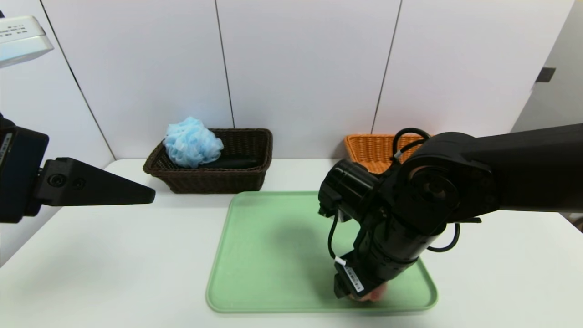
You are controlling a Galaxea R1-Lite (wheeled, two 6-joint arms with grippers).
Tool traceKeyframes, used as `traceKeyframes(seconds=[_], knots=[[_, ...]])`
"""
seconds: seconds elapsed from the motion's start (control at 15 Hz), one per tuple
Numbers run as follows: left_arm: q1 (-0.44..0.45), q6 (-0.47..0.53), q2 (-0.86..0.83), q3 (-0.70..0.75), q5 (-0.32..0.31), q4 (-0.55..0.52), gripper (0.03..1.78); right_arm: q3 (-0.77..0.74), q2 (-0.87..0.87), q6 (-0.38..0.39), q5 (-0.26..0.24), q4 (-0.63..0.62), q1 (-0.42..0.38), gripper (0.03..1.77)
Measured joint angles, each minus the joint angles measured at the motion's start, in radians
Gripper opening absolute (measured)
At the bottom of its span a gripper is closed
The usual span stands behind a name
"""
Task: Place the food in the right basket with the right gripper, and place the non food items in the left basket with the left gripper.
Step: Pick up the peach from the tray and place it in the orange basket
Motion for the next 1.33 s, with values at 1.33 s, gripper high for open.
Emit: traceKeyframes(seconds=[1.33], knots=[[0.002, 0.001, 0.014, 0.016, 0.001, -0.021, 1.69, -0.352, -0.115, 0.032, -0.131, -0.12, -0.356, 1.12]])
